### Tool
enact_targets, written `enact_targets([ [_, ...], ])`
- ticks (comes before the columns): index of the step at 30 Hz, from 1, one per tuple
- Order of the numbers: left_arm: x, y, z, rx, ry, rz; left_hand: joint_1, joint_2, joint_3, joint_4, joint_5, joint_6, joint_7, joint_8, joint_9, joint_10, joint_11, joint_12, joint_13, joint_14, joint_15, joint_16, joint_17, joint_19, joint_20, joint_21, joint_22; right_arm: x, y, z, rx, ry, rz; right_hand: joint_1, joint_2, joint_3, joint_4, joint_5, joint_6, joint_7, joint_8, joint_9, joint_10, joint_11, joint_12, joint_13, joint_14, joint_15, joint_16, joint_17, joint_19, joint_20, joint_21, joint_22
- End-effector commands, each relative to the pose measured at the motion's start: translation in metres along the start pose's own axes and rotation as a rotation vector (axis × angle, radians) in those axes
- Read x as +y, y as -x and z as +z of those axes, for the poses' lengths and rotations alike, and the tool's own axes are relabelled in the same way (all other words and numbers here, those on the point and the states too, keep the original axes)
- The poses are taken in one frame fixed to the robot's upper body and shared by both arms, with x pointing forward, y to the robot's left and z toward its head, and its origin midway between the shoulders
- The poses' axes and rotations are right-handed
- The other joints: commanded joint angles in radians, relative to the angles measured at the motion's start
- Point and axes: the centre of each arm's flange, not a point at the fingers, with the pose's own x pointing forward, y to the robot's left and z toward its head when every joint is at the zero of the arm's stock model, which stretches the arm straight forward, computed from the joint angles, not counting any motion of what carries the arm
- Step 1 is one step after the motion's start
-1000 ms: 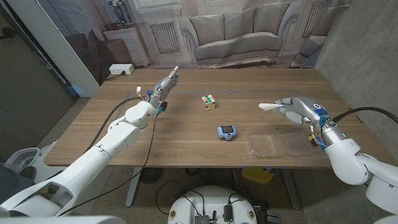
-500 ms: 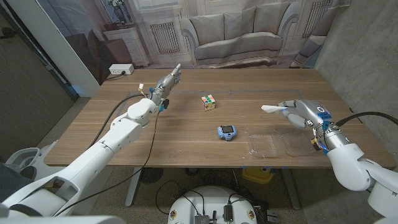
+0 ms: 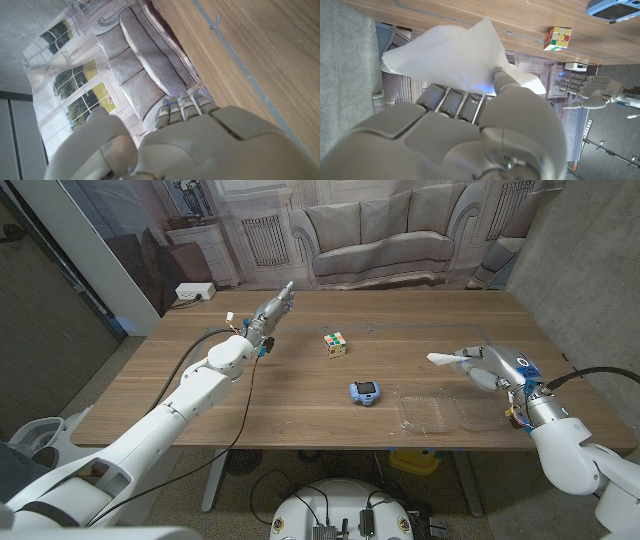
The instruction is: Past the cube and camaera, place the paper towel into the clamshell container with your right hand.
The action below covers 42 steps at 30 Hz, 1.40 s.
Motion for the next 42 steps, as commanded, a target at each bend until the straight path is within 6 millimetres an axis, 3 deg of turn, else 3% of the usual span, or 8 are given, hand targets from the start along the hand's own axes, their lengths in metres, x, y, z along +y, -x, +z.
enact_targets([
  [1, 0.003, 0.006, -0.001, 0.002, 0.001, 0.019, -0.001, 0.005, -0.007, 0.002, 0.0, 0.011, -0.001, -0.003, 0.002, 0.009, 0.003, 0.0, 0.005, 0.009, 0.001, -0.001, 0.004, -0.003, 0.001, 0.0, 0.002, 0.002, 0.008, -0.004, 0.046, 0.012, 0.01, -0.004, 0.0, 0.001, -0.006, 0.0, 0.011, 0.003, -0.001, 0.004, 0.002, -0.004, -0.006, 0.002, 0.008, -0.125, -0.003, 0.002, -0.002, -0.132, 0.007, 0.001],
  [31, 0.005, 0.012, 0.002, -0.012, -0.001, 0.032, 0.001, 0.007, -0.012, 0.002, 0.0, 0.011, -0.001, -0.003, 0.002, 0.01, 0.001, 0.0, 0.005, 0.008, 0.002, -0.001, 0.004, -0.003, 0.002, 0.0, 0.002, 0.007, 0.024, -0.01, 0.147, 0.069, 0.045, -0.006, 0.001, 0.001, -0.008, 0.001, 0.015, 0.002, -0.005, 0.005, 0.001, -0.007, -0.011, 0.002, 0.006, -0.125, -0.004, 0.002, -0.005, -0.132, 0.009, 0.0],
  [42, 0.005, 0.01, 0.005, -0.02, -0.003, 0.03, 0.002, 0.007, -0.014, 0.002, 0.0, 0.012, -0.002, -0.003, 0.002, 0.01, 0.0, 0.0, 0.005, 0.008, 0.002, -0.001, 0.004, -0.003, 0.002, 0.0, 0.002, 0.012, 0.028, -0.015, 0.182, 0.093, 0.055, -0.004, 0.0, 0.003, -0.013, 0.002, 0.027, 0.007, -0.003, 0.005, 0.013, 0.004, -0.008, 0.002, 0.007, -0.127, -0.004, 0.002, -0.003, -0.132, 0.011, -0.001],
])
